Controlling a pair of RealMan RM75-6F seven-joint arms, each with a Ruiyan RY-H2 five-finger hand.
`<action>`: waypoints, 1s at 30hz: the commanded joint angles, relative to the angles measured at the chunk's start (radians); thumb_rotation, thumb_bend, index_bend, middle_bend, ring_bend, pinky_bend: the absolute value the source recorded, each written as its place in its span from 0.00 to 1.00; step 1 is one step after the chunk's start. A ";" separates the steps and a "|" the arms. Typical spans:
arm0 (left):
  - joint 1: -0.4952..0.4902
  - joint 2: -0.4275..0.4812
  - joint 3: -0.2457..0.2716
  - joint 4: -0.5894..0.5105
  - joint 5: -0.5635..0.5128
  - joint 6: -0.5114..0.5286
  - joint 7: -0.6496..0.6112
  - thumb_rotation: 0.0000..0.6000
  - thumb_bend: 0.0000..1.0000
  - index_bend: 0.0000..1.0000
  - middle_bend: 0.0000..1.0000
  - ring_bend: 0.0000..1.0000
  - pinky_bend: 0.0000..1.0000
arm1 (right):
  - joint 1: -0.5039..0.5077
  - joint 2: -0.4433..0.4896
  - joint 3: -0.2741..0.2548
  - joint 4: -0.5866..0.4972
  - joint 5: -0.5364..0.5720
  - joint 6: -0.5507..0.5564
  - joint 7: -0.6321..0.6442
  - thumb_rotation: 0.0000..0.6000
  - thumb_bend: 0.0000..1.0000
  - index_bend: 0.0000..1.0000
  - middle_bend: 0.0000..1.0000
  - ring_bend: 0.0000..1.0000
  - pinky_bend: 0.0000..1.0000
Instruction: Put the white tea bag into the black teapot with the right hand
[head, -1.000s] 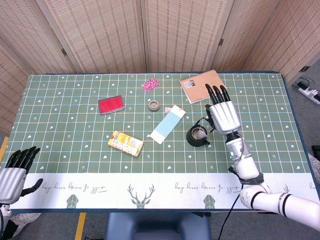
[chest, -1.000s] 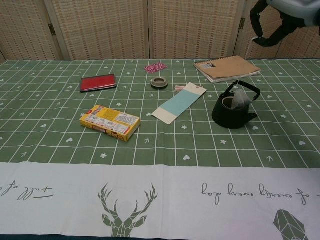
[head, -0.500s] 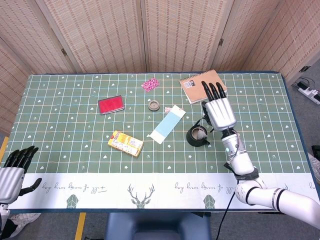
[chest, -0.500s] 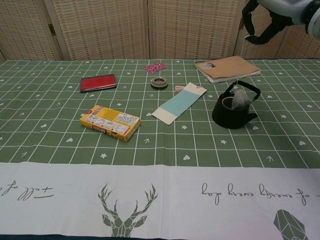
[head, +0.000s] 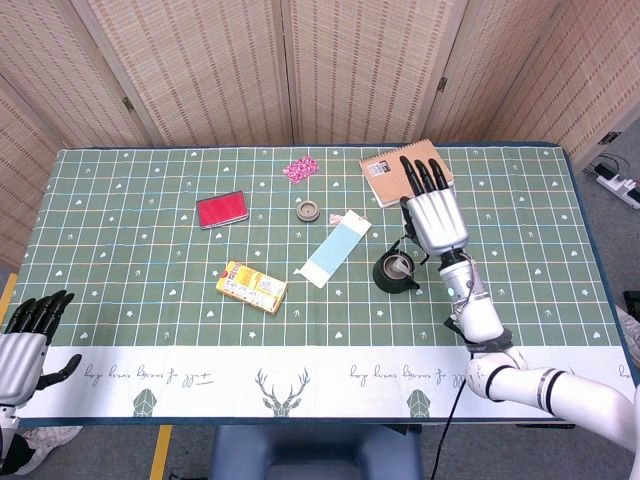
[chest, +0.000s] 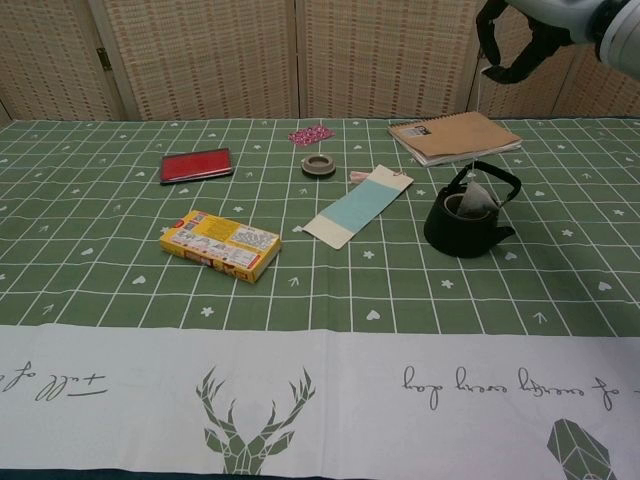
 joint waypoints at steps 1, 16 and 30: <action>0.001 0.000 0.000 -0.001 0.000 0.002 0.001 1.00 0.27 0.00 0.01 0.06 0.07 | 0.002 0.002 0.001 -0.003 0.004 0.000 0.003 1.00 0.40 0.66 0.00 0.00 0.00; 0.002 -0.002 0.003 -0.002 0.007 0.003 0.009 1.00 0.27 0.00 0.01 0.06 0.07 | -0.020 0.004 -0.059 -0.015 -0.032 0.020 0.003 1.00 0.40 0.66 0.00 0.00 0.00; 0.003 -0.005 0.006 -0.003 0.014 0.006 0.017 1.00 0.27 0.00 0.01 0.06 0.07 | -0.099 0.018 -0.168 -0.052 -0.152 0.078 0.015 1.00 0.40 0.66 0.00 0.00 0.00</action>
